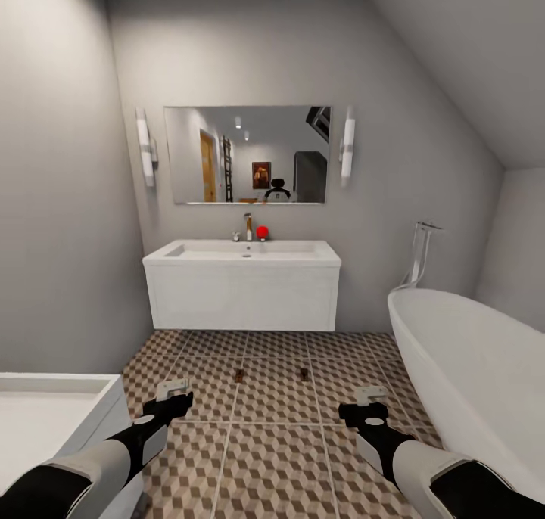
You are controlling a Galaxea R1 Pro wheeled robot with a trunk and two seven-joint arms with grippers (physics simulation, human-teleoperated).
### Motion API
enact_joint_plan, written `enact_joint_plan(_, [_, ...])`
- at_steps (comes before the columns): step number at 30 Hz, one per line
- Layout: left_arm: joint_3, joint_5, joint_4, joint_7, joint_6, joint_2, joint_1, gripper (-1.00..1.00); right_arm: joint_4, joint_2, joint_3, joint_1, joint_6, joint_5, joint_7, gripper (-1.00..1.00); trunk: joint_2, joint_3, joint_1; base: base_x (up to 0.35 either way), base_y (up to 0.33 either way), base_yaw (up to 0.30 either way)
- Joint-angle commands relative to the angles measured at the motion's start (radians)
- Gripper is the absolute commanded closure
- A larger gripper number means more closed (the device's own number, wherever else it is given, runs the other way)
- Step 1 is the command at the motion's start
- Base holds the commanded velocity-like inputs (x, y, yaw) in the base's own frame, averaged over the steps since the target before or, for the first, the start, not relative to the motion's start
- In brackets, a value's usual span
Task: Take the four mousetraps from the cabinet in the bathroom and place them on the bathroom floor. Make sure all four end up on the same floor surface, and ensure that at least two of them are either under or directly next to the same bathroom sink.
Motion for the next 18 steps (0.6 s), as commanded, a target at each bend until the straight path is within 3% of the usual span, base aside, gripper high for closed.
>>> enact_joint_plan(1, [-0.008, 0.006, 0.0, 0.003, -0.002, 0.0, 0.0, -1.0, 0.003, 0.001, 0.008, -0.001, -0.006, -0.01, -0.001, -1.0, 0.007, 0.002, -0.004, 0.0, 0.0, 0.0])
enact_joint_plan(18, [-0.01, 0.006, 0.0, 0.003, -0.001, -0.001, 0.0, -1.0, 0.003, 0.001, 0.008, -0.001, -0.006, -0.01, 0.001, -1.0, 0.126, 0.055, -0.069, 0.0, 0.0, 0.0])
